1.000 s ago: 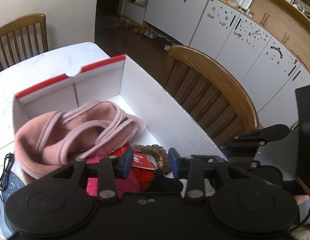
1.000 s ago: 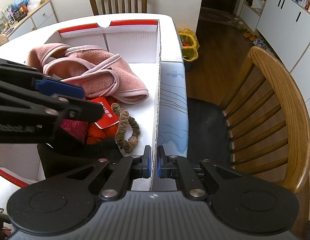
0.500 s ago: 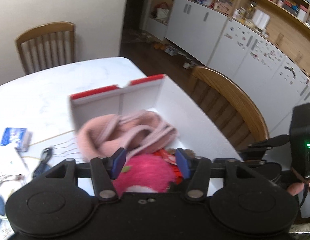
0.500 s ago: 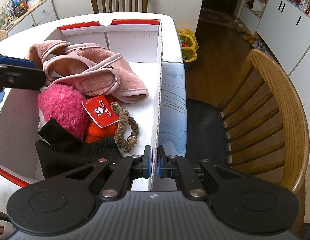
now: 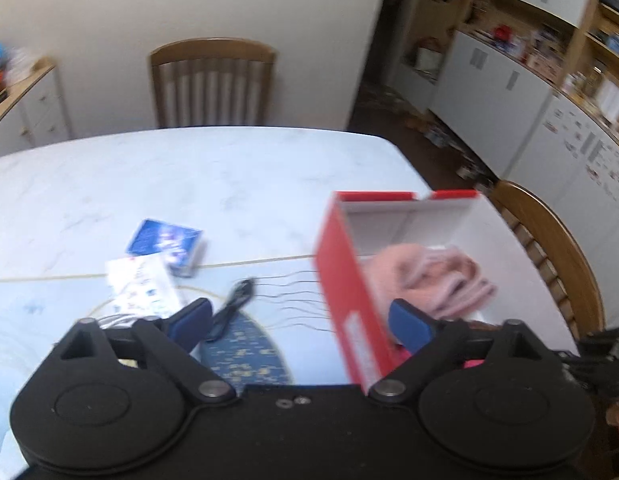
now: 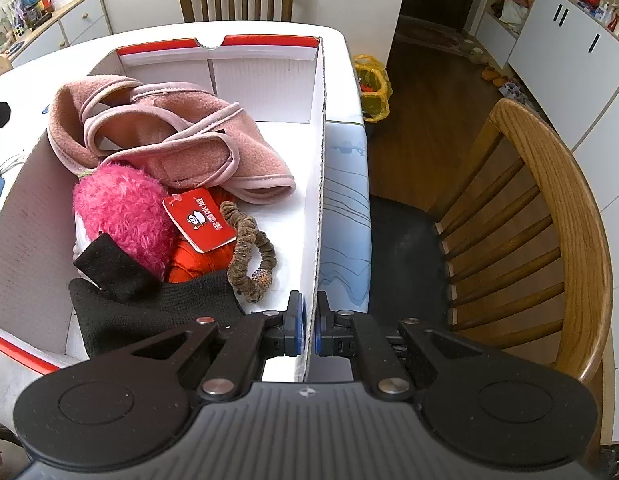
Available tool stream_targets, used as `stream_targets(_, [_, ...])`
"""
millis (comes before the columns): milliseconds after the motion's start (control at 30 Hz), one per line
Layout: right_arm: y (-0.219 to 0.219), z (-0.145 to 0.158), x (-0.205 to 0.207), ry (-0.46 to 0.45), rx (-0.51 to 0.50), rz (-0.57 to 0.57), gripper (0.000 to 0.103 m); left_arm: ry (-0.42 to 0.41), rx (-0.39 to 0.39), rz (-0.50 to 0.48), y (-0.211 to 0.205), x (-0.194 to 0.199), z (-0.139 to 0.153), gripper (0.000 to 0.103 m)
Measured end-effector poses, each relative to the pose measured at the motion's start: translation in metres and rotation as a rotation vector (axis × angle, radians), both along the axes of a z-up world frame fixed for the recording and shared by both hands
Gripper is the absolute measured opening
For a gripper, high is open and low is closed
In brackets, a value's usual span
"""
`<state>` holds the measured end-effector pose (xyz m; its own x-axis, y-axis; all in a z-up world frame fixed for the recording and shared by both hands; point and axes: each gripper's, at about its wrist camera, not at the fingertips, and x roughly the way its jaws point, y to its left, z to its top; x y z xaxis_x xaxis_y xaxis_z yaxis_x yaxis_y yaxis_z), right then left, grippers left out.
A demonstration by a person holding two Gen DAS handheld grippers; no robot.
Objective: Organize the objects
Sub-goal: 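Move the left gripper back over the white cable and tissue pack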
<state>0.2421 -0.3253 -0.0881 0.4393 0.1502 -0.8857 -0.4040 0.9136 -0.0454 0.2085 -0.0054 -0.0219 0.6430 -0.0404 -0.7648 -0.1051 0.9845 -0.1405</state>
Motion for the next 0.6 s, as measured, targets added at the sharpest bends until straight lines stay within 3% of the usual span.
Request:
stream_targets(333, [0.003, 0.001, 0.0, 0.002, -0.016, -0.011, 0.006, 0.061, 0.075, 0.171, 0.07, -0.004, -0.027, 0.101])
stream_targets(600, [0.006, 0.0, 0.001, 0.008, -0.027, -0.02, 0.006, 0.132, 0.115, 0.184, 0.097, -0.013, -0.063, 0.101])
